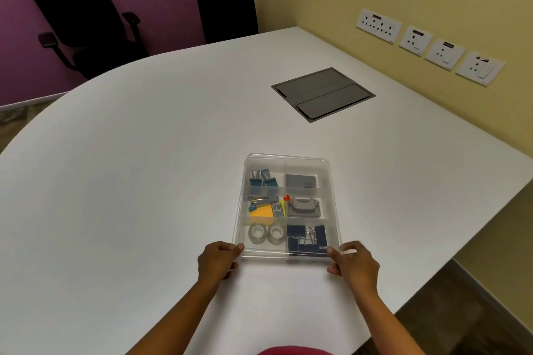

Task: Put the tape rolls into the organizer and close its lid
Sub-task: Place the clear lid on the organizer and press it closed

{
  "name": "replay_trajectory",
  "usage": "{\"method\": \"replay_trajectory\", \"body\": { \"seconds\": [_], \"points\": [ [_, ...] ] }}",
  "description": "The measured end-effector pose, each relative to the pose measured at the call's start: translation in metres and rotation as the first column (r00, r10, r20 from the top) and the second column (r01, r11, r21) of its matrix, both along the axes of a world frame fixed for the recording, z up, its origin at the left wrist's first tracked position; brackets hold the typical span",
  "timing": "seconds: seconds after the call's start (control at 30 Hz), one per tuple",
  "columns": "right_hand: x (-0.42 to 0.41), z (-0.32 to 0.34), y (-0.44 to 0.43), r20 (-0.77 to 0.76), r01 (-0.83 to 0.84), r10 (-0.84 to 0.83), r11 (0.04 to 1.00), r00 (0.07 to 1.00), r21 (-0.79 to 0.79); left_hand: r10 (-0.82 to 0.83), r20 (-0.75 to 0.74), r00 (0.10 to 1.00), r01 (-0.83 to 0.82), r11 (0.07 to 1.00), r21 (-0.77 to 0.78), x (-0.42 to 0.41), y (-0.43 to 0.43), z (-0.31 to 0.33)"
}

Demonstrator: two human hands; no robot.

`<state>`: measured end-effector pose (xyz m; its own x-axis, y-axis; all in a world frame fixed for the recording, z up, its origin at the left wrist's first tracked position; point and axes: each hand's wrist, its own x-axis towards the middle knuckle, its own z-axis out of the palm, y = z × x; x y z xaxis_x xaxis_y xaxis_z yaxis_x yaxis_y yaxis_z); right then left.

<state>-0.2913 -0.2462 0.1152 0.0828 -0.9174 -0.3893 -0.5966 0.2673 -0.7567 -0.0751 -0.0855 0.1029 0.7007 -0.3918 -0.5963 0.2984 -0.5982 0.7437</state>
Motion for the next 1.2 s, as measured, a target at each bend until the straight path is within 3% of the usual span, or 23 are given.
{"method": "replay_trajectory", "body": {
  "seconds": [0.07, 0.17, 0.47, 0.63, 0.87, 1.03, 1.2],
  "points": [
    [0.004, -0.001, -0.001, -0.060, -0.026, 0.024, 0.998, 0.998, -0.048, 0.000, 0.011, 1.000, -0.001, 1.000, 0.006, -0.001, 0.000, -0.001],
    [0.002, -0.004, -0.007, -0.087, -0.001, 0.003, 1.000, 0.996, 0.018, 0.008, 0.014, 1.000, -0.008, 1.000, 0.008, -0.002, 0.001, -0.002],
    [-0.009, -0.013, -0.020, 0.076, 0.115, -0.132, 0.974, 0.988, 0.195, 0.069, -0.068, 0.995, -0.067, 0.998, 0.019, -0.004, -0.003, -0.003],
    [-0.013, -0.015, -0.029, 0.290, 0.151, -0.328, 0.854, 0.899, 0.498, 0.081, -0.096, 0.992, -0.079, 0.996, 0.027, 0.000, -0.005, -0.007],
    [-0.015, -0.023, -0.039, 0.306, 0.114, -0.383, 0.766, 0.871, 0.633, 0.066, -0.134, 0.989, -0.057, 0.996, 0.066, 0.004, -0.009, -0.015],
    [-0.011, -0.023, -0.042, 0.277, 0.112, -0.354, 0.772, 0.893, 0.626, 0.054, -0.171, 0.984, -0.038, 0.995, 0.091, 0.006, -0.013, -0.015],
    [-0.007, -0.026, -0.042, 0.108, 0.050, -0.103, 0.910, 0.989, 0.411, 0.034, -0.046, 0.998, -0.030, 0.997, 0.077, -0.002, -0.013, -0.017]
  ]
}}
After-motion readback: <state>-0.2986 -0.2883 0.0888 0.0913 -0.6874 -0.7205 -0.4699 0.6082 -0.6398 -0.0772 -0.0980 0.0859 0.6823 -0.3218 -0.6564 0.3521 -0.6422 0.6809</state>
